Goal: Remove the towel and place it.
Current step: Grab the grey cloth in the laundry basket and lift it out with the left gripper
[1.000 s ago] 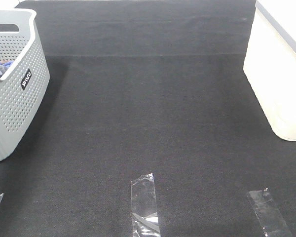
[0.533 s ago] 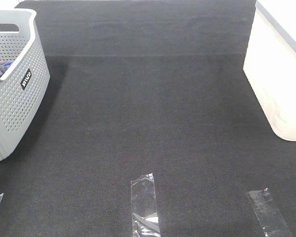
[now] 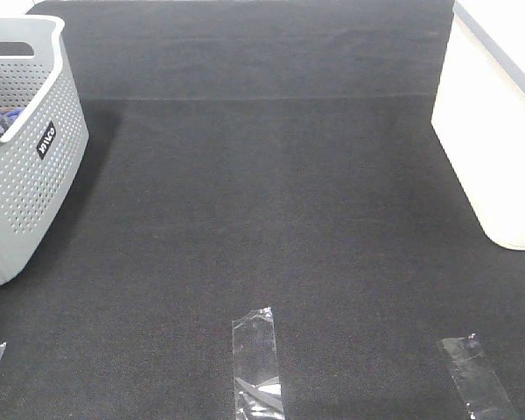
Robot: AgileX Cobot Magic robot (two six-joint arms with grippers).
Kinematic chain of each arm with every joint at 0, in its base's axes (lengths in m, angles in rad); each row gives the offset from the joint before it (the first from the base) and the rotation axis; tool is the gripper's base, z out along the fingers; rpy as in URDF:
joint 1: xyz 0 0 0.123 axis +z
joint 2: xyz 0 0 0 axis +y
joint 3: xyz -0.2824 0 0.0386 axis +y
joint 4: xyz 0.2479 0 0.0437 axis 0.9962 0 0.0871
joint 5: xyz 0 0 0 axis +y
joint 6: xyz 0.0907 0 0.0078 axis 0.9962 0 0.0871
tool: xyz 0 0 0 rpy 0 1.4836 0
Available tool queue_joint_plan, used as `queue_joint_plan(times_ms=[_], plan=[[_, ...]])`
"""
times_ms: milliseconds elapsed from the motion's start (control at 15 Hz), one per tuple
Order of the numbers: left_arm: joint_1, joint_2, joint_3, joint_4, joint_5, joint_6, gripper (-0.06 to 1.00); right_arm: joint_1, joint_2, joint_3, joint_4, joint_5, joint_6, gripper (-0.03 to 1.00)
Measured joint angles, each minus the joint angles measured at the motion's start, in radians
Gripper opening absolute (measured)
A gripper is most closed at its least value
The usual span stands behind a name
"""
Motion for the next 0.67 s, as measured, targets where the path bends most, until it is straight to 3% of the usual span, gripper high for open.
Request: queue_joint_plan(times_ms=[467, 667], plan=[[0.000, 0.120, -0.081, -0.055, -0.018, 0.009, 0.64, 0.000, 0.000, 0.000, 0.000, 0.000, 0.000, 0.79], [0.000, 0.123, -0.081, -0.055, -0.050, 0.020, 0.55, 0.000, 0.000, 0.000, 0.000, 0.000, 0.000, 0.79]])
